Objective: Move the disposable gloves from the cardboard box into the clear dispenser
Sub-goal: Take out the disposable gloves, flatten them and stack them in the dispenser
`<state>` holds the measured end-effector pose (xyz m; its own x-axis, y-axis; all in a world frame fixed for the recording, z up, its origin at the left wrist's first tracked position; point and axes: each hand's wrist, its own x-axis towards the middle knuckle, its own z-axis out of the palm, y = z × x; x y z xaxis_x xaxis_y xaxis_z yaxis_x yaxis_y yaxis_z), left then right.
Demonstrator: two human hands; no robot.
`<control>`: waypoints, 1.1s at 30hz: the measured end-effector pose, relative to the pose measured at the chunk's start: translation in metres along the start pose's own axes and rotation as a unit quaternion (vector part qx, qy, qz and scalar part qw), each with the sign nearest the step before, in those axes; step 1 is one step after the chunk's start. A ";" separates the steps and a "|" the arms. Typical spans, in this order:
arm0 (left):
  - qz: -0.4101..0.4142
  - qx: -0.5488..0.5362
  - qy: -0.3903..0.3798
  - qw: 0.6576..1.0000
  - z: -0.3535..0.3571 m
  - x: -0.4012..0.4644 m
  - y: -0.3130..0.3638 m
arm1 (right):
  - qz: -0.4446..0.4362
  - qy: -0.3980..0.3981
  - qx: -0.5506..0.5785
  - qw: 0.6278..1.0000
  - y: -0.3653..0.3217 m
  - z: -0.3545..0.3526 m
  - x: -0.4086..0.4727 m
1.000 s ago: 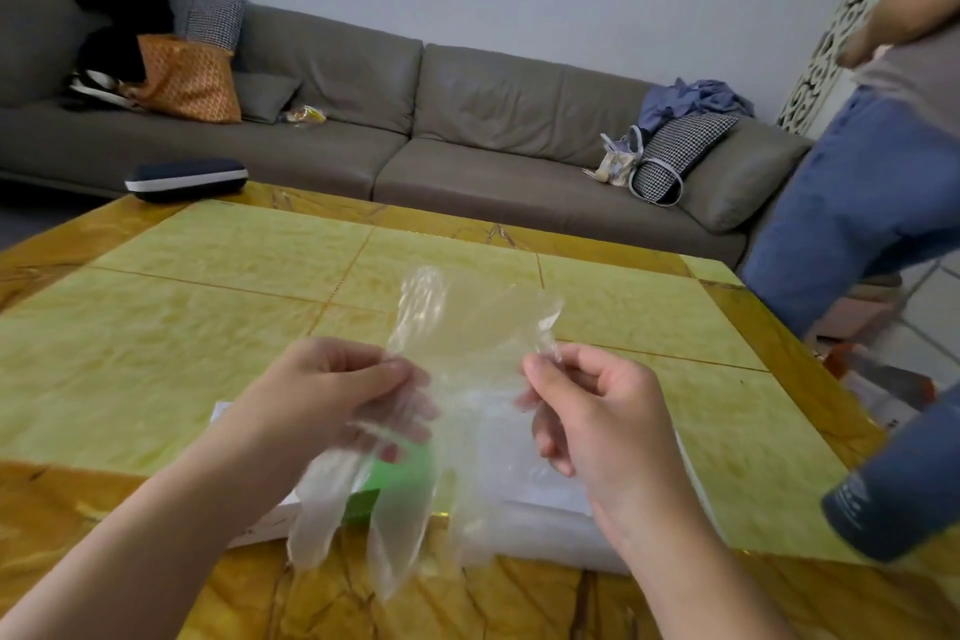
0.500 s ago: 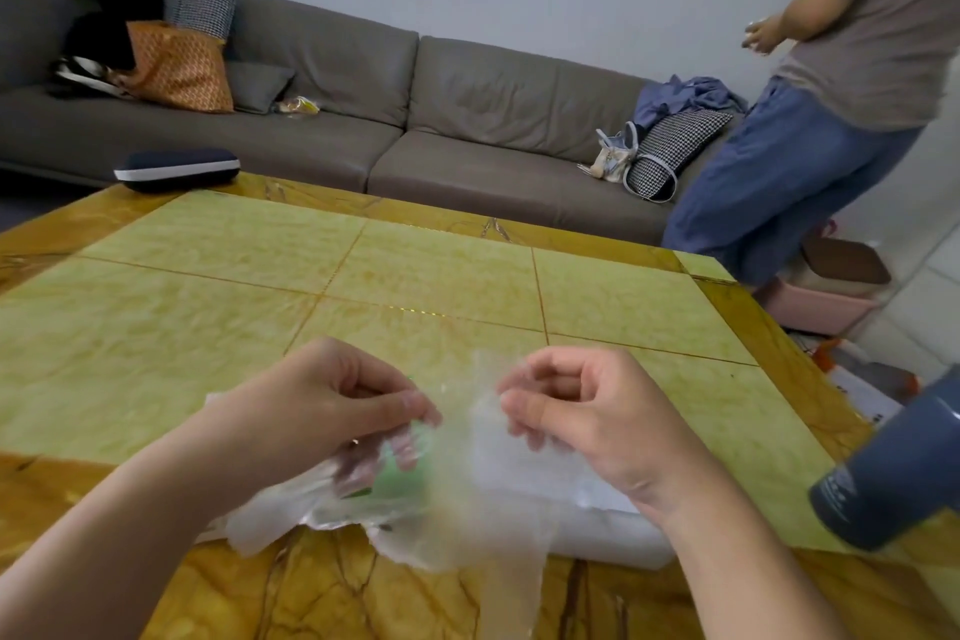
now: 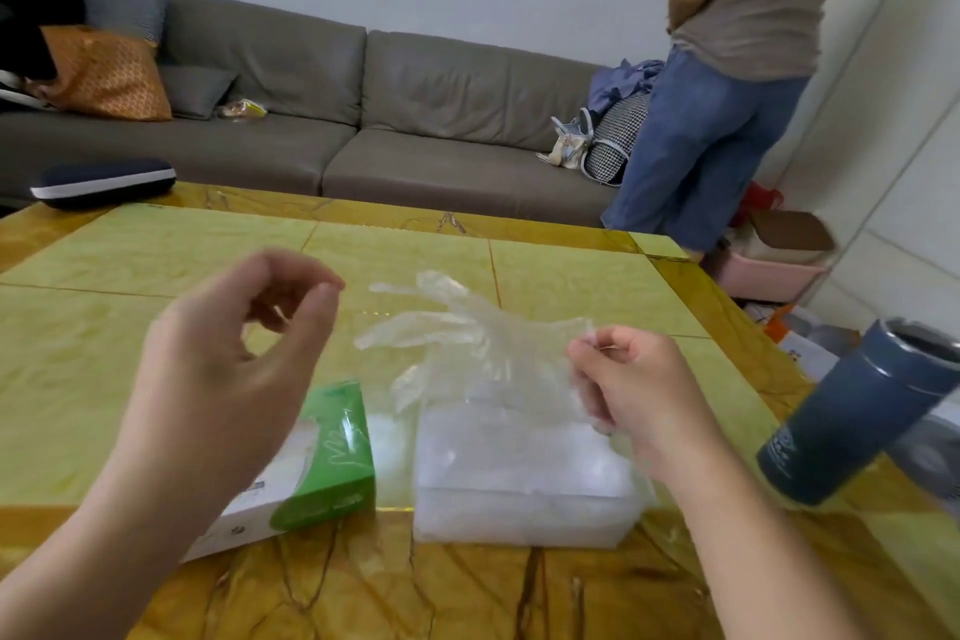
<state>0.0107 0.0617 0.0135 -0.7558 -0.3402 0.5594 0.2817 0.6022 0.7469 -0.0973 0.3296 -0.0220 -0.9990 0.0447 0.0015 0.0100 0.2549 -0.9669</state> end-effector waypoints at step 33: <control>-0.092 0.153 -0.515 0.839 0.130 0.002 0.010 | -0.038 -0.018 -0.360 0.932 0.026 -0.007 0.007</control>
<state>-0.0651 0.1609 -0.0248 -0.9240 0.2616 -0.2790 0.0594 0.8187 0.5711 -0.1036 0.3429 -0.0452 -0.9987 -0.0302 0.0419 -0.0482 0.8382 -0.5433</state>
